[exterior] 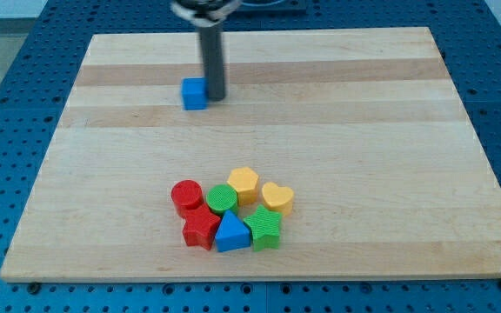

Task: Move the blue cube to the center left

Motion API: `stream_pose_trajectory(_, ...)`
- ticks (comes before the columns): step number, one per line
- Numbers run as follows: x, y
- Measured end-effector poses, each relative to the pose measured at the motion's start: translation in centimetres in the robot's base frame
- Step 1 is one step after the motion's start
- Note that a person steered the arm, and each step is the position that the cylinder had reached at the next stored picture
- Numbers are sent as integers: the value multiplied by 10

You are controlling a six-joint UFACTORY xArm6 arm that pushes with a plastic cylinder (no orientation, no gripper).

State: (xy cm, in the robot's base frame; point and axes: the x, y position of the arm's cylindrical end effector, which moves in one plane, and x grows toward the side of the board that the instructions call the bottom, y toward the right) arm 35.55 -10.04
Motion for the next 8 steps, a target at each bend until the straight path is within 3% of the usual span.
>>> stream_pose_trajectory(1, 9, -38)
stream_pose_trajectory(3, -10, 3)
stream_pose_trajectory(5, 3, -53)
stream_pose_trajectory(8, -12, -64)
